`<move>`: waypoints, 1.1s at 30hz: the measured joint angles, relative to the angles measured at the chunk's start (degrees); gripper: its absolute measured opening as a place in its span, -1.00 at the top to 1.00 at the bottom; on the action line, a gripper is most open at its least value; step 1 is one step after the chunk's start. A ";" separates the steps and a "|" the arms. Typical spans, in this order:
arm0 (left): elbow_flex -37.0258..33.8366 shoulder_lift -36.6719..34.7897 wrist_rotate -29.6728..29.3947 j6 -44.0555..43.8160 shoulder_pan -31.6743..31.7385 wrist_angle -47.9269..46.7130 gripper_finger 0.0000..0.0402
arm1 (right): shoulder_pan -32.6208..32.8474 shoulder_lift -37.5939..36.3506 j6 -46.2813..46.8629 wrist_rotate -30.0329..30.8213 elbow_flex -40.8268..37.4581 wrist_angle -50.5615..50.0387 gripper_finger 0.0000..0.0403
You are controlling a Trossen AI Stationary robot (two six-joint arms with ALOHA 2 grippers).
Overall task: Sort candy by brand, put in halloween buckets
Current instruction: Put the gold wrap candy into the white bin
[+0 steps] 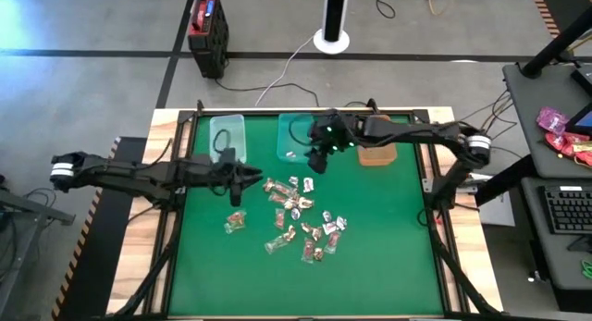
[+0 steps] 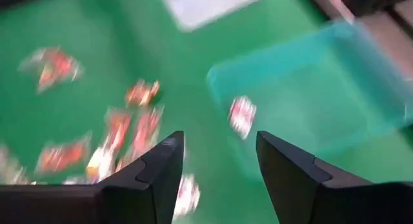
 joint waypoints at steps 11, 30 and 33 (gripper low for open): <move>14.21 20.87 -2.76 -4.45 -5.37 -24.95 0.48 | 9.31 -12.57 5.21 13.88 -11.02 0.08 0.06; 19.24 38.82 -16.32 -6.32 -3.75 -22.24 0.04 | 10.78 -26.01 10.14 14.97 -27.24 11.97 0.06; 20.08 40.17 -16.12 -8.03 -2.76 -24.33 0.04 | 10.78 -26.00 10.21 14.94 -27.24 12.14 0.06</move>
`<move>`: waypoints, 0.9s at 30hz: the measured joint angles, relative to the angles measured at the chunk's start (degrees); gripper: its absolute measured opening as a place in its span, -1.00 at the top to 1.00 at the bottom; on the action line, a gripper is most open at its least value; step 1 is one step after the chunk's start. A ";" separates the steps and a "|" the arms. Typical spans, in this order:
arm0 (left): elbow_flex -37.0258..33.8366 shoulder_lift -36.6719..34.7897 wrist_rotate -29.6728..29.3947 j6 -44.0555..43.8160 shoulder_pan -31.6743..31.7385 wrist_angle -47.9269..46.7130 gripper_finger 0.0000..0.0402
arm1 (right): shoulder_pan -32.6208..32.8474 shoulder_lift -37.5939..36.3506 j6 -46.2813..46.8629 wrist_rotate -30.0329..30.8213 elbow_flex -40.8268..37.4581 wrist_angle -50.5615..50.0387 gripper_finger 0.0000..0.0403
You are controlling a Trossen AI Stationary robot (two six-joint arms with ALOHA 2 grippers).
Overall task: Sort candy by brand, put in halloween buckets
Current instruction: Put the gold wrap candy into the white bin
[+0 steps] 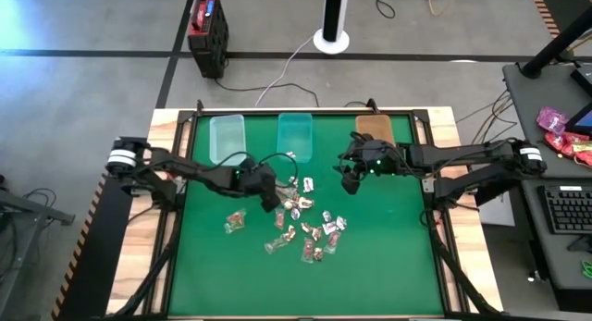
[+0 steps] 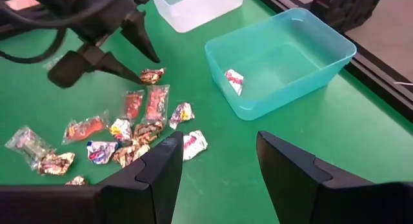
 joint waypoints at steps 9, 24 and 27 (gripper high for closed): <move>0.19 3.32 0.17 -1.13 0.64 -1.63 0.11 | 0.00 0.04 0.20 0.00 0.00 0.15 0.06; 0.17 2.28 5.31 -0.93 0.71 -1.44 0.90 | -0.02 0.07 0.04 0.00 0.00 0.98 0.06; 0.28 0.36 8.30 -0.64 0.75 -1.94 0.93 | -0.01 0.07 0.03 0.02 -0.01 0.98 0.06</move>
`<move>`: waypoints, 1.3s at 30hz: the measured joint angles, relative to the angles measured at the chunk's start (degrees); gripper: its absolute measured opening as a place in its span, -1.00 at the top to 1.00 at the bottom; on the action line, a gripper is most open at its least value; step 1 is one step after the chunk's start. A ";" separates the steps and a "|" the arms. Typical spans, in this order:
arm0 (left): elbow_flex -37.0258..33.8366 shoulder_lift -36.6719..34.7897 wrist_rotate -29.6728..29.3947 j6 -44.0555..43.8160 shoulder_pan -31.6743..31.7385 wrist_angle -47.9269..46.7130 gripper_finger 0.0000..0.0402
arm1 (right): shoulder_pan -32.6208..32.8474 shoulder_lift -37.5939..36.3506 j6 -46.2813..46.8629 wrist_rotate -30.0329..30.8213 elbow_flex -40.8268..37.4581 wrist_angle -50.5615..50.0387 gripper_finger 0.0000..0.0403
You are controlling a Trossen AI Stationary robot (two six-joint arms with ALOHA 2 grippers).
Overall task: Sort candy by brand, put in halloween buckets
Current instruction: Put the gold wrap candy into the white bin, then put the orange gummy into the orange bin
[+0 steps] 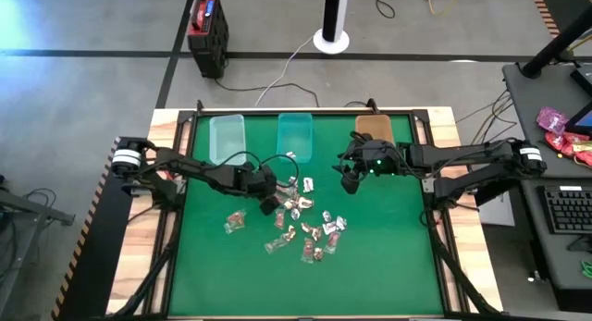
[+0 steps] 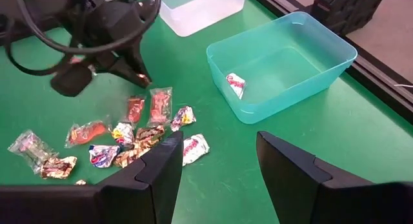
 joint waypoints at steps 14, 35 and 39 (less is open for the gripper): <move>8.33 -18.86 -7.01 10.24 10.51 -23.61 0.97 | -0.01 0.02 0.08 0.00 -0.41 0.74 0.06; 6.23 -20.22 -0.59 18.67 38.38 -24.32 0.25 | 0.25 0.07 0.61 0.80 -1.34 2.62 0.06; 6.23 -23.24 1.33 19.06 32.68 -23.19 0.20 | 2.28 0.07 0.06 -1.23 -1.45 3.18 0.06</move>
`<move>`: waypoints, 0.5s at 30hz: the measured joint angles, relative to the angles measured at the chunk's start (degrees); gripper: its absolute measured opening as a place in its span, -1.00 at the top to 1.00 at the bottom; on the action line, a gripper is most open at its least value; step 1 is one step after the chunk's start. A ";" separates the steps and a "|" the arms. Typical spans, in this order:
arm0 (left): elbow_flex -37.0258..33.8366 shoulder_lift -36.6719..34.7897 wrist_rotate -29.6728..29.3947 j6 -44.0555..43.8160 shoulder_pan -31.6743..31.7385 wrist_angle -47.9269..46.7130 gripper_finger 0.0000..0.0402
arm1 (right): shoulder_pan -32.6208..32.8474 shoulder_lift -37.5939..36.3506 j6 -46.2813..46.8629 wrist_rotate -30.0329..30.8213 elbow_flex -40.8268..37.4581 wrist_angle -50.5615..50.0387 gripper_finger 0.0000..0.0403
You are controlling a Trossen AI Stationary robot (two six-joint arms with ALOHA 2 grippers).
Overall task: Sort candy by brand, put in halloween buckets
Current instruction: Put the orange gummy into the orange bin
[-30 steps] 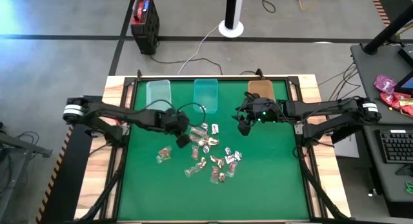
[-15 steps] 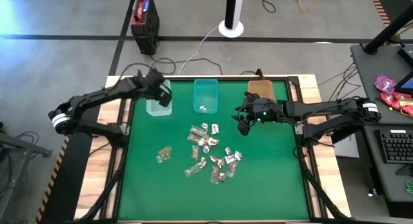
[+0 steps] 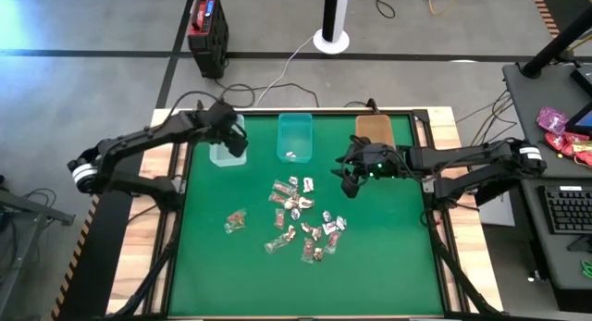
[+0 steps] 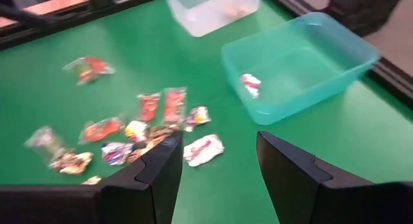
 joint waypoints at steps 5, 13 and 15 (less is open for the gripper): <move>-1.73 -5.00 4.39 2.68 -15.86 7.47 0.21 | 4.46 0.00 -2.41 0.26 0.00 3.57 0.06; -12.59 -3.86 0.65 11.44 -43.33 27.67 0.22 | 7.10 0.32 -3.94 3.19 0.00 4.37 0.06; -15.02 -1.77 -3.90 11.39 -45.57 34.71 0.22 | 7.11 0.81 -3.27 3.74 0.00 4.64 0.06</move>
